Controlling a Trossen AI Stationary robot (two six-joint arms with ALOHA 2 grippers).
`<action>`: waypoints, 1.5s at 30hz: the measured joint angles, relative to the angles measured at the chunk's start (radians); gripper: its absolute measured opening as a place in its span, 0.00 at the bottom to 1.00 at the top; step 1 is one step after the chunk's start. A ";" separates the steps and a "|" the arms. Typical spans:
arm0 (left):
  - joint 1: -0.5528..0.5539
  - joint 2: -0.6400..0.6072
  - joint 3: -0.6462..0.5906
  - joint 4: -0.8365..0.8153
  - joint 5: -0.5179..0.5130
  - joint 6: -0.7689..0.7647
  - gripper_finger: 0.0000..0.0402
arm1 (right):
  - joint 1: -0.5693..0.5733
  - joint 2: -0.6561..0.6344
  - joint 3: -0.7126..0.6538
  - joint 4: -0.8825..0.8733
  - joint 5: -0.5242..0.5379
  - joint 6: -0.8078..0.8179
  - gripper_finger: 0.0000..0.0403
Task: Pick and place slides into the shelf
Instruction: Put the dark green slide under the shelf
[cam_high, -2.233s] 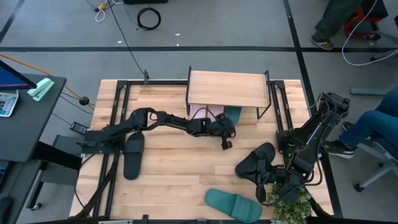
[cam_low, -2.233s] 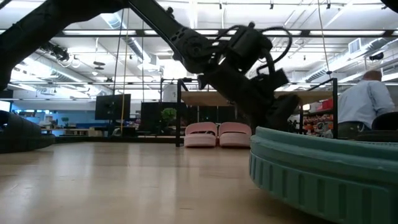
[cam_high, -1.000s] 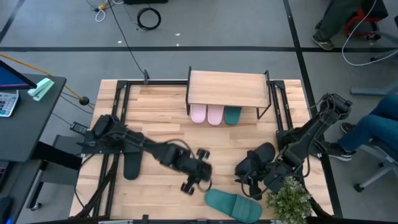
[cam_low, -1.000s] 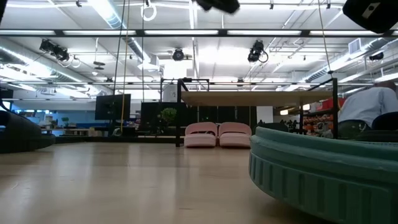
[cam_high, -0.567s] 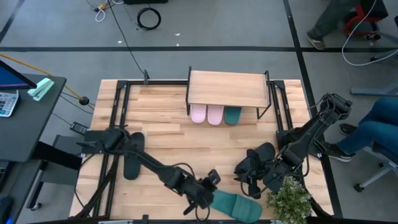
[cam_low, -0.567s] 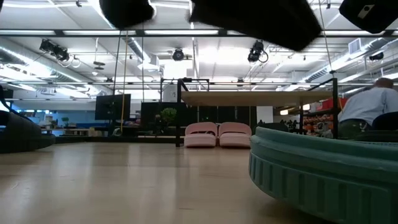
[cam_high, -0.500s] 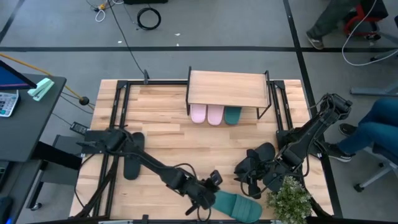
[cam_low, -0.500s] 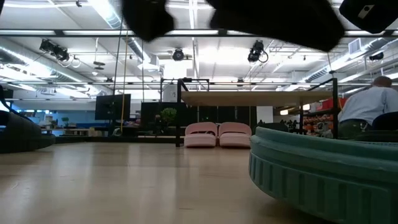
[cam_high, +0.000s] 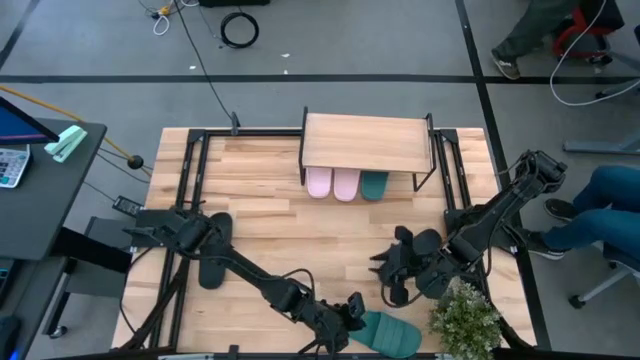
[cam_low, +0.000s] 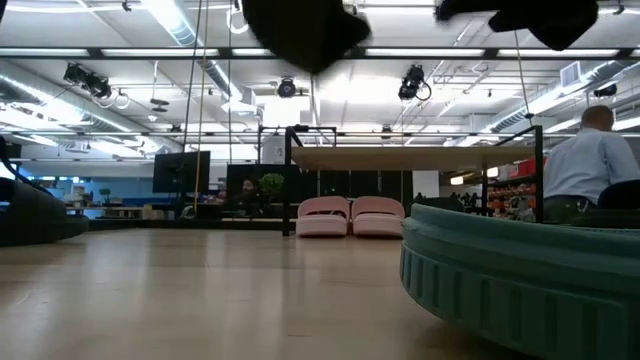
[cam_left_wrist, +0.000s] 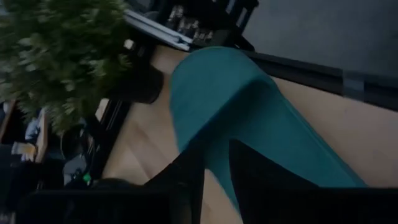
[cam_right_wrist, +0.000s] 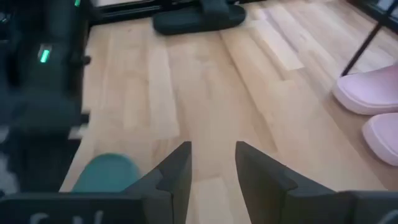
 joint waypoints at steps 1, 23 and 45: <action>-0.002 0.010 -0.001 0.013 0.000 0.017 0.21 | -0.007 0.000 0.000 -0.002 0.000 0.000 0.32; 0.025 0.110 0.000 0.324 0.056 0.244 0.47 | -0.032 0.000 0.000 0.001 -0.003 0.009 0.32; 0.027 0.110 0.000 0.280 0.145 0.295 0.46 | -0.035 -0.001 0.000 0.001 -0.003 0.000 0.32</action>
